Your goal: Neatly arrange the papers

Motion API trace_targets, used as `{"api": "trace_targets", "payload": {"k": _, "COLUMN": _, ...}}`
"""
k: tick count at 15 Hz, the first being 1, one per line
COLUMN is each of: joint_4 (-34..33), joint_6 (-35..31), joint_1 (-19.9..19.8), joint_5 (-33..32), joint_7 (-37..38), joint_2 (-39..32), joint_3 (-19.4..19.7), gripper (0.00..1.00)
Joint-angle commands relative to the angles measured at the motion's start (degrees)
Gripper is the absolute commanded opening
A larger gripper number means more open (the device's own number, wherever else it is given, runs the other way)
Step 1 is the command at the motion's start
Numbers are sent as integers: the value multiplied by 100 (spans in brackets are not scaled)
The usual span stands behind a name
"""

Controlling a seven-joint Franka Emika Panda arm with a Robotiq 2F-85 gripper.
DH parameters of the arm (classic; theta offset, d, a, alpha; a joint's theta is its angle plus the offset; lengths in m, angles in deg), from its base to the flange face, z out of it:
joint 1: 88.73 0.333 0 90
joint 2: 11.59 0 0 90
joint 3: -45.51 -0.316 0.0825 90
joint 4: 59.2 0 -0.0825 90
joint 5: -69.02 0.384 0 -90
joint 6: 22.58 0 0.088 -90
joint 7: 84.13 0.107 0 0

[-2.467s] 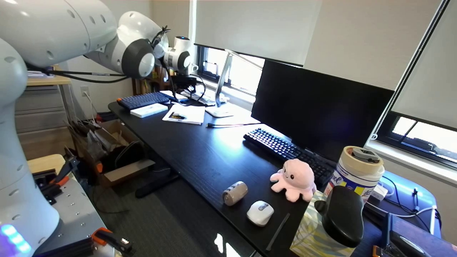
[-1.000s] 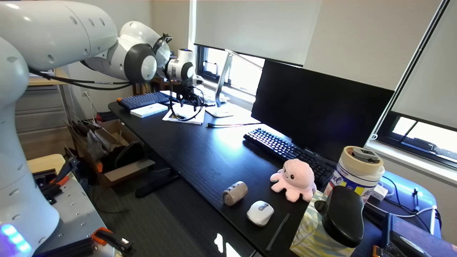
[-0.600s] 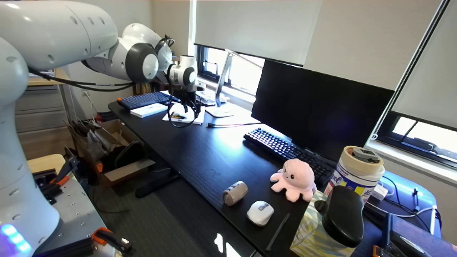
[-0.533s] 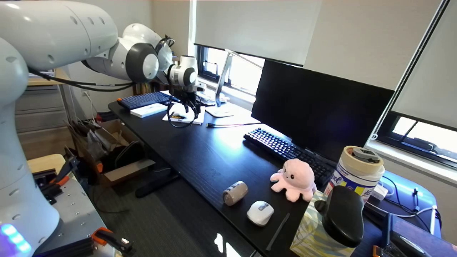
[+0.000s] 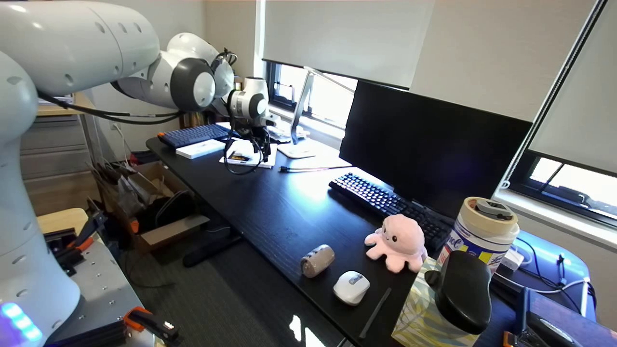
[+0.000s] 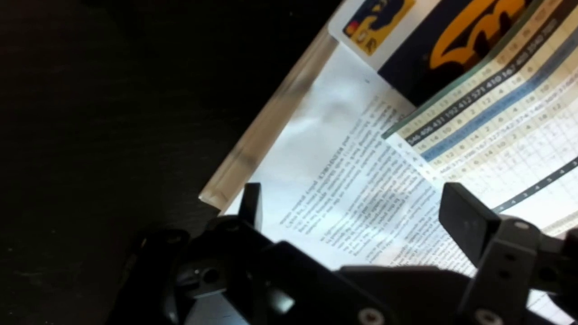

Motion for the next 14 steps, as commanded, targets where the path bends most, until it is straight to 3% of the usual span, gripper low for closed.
{"api": "trace_targets", "payload": {"k": 1, "joint_4": 171, "joint_6": -177, "joint_1": 11, "joint_5": -35, "joint_7": 454, "joint_2": -10, "joint_3": 199, "gripper": 100}}
{"api": "trace_targets", "payload": {"k": 8, "joint_4": 247, "joint_6": -98, "joint_1": -32, "joint_5": 56, "joint_7": 1025, "joint_2": -30, "joint_3": 301, "gripper": 100}}
{"api": "trace_targets", "payload": {"k": 14, "joint_4": 1104, "joint_6": -82, "joint_1": 45, "joint_5": 212, "joint_7": 2118, "joint_2": 390, "joint_3": 201, "gripper": 100}}
